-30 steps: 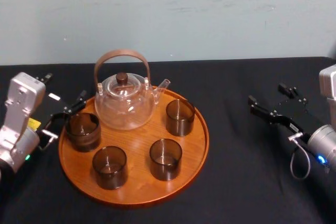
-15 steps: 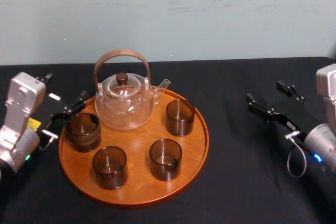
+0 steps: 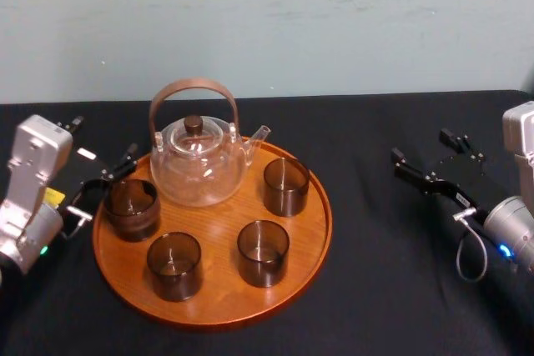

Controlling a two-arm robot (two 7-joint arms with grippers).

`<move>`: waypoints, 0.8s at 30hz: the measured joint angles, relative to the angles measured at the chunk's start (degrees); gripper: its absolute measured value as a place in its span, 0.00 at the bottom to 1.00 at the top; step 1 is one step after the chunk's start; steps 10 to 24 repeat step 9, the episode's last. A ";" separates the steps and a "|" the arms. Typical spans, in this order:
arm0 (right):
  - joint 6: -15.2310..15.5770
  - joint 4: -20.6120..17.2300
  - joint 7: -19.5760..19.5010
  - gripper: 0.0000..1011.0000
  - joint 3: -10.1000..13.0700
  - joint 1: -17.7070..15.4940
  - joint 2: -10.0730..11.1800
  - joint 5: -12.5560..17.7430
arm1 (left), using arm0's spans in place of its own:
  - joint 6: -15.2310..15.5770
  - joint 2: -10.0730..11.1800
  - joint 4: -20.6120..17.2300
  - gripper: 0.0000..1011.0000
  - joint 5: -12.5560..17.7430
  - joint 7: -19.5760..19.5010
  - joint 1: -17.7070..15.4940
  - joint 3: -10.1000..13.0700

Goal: Pick up the glass from the table and place it on the tray.

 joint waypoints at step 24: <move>0.02 -0.02 0.02 0.99 -0.05 0.00 0.05 0.07 | 0.00 0.00 0.00 0.99 0.00 0.00 0.00 0.00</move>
